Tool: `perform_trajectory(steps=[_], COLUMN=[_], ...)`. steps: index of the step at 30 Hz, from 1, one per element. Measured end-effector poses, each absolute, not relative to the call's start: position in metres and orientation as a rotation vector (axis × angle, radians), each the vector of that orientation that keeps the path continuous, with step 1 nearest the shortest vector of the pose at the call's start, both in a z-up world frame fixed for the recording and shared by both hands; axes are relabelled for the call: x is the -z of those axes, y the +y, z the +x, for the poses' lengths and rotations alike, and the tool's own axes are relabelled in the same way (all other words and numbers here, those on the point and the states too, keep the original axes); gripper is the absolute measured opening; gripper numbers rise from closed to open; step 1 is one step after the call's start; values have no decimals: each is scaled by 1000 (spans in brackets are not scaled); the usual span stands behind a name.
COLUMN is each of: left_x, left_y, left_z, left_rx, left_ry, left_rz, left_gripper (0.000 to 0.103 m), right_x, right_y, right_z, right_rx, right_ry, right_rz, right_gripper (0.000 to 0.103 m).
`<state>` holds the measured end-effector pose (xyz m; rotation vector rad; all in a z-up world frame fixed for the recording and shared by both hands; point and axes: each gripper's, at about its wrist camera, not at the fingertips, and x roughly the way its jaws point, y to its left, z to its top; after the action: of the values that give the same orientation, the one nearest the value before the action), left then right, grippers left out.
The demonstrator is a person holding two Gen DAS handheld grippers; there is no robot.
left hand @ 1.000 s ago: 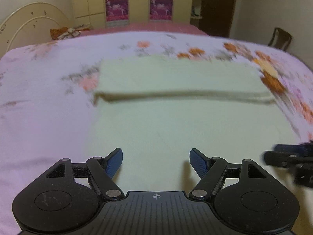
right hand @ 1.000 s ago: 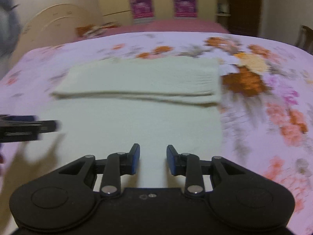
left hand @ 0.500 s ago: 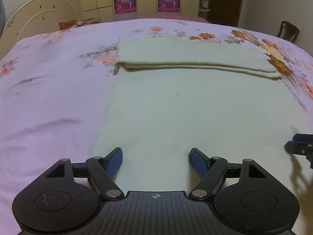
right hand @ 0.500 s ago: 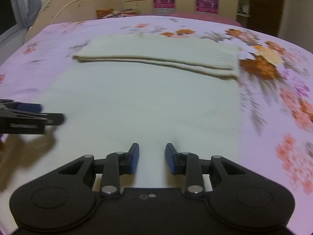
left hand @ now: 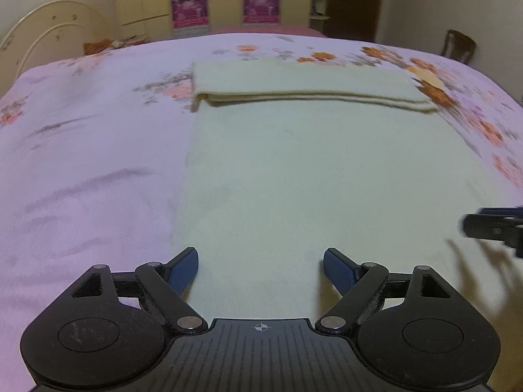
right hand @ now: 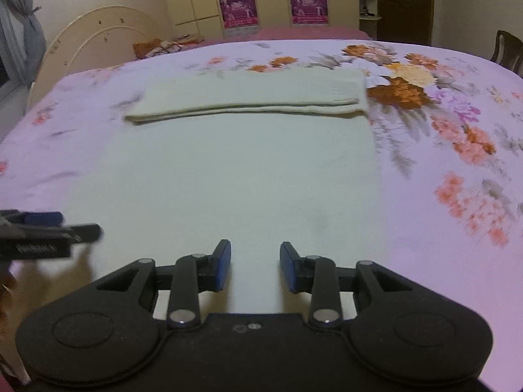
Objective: Fold small clothes
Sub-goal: 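Release the right gripper and withdraw both tools from the folded sweater, then move both grippers to the sweater hem and close them on it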
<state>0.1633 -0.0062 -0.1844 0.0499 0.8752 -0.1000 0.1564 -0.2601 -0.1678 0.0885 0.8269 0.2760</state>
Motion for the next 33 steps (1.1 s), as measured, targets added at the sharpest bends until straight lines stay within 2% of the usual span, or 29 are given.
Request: perform_trajectory(steps=[7,21,33], left_x=[188,186,189], left_y=[-4,12,19], left_z=[143,118,82], left_rx=[124,133,153], left_ry=[879,867,867], left_rz=[76,76,76], left_gripper=[83,84,84], right_x=[172,185,184], right_y=[-220,-267,-249], right_z=[132,89,69], right_rx=[-302,-81,-119], right_ry=[844,865,864], right_rz=[44,66,50], right_gripper=[37,40,44])
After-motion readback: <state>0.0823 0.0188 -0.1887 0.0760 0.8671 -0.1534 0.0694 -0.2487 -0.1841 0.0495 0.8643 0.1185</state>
